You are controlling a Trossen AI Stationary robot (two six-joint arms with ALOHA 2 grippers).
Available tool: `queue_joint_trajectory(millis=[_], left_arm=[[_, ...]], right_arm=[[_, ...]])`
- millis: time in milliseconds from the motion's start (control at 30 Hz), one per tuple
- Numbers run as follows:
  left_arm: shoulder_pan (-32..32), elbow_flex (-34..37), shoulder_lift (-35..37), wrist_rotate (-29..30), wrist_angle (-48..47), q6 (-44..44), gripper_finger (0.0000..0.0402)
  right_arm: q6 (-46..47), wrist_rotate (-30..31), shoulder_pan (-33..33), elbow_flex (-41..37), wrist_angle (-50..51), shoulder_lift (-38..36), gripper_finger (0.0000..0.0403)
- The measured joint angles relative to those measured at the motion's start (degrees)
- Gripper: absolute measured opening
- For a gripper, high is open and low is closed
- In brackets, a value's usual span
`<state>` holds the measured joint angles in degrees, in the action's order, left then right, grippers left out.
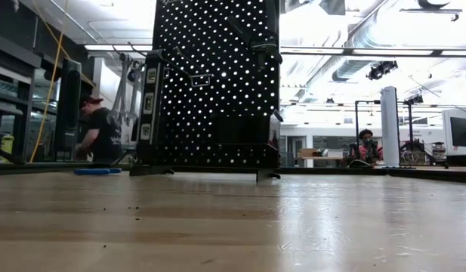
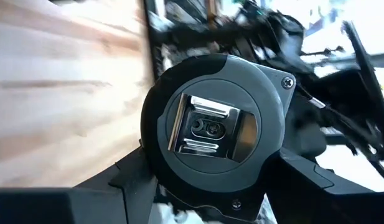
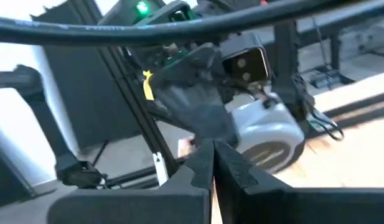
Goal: Hang tools onto peg board
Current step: Hang the gray tape measure on the pegboard
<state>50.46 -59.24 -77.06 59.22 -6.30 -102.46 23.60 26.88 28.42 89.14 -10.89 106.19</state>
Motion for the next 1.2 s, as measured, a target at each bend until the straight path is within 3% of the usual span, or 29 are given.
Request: queue_joint_trajectory(millis=[233, 567, 833, 967, 1100, 1200], left_arm=[[-0.2, 0.0, 0.1, -3.0, 10.0, 9.4, 0.023], [1.0, 0.0, -5.0, -3.4, 14.0, 5.2, 0.023], [0.9, 0.0, -5.4, 2.4, 16.9, 10.6, 0.023], [1.8, 0.0, -4.1, 4.3, 17.0, 20.2, 0.023], [3.1, 0.0, -2.7, 4.8, 16.9, 36.6, 0.023], [3.3, 0.0, -1.5, 5.1, 17.0, 48.0, 0.023]], right_arm=[[-5.7, -2.2, -1.0, 0.0, -5.6, 0.0, 0.0], [-8.0, -3.4, -1.1, 0.0, -10.0, -0.1, 0.0], [-7.1, -9.9, -0.7, 0.0, -6.6, -0.9, 0.0], [-6.3, -10.8, -0.3, 0.0, 3.3, -4.7, 0.0], [-0.7, -10.6, -0.4, 0.1, 13.7, -7.7, 0.0002], [2.8, -10.5, -0.5, 0.1, 15.9, -8.1, 0.0022]])
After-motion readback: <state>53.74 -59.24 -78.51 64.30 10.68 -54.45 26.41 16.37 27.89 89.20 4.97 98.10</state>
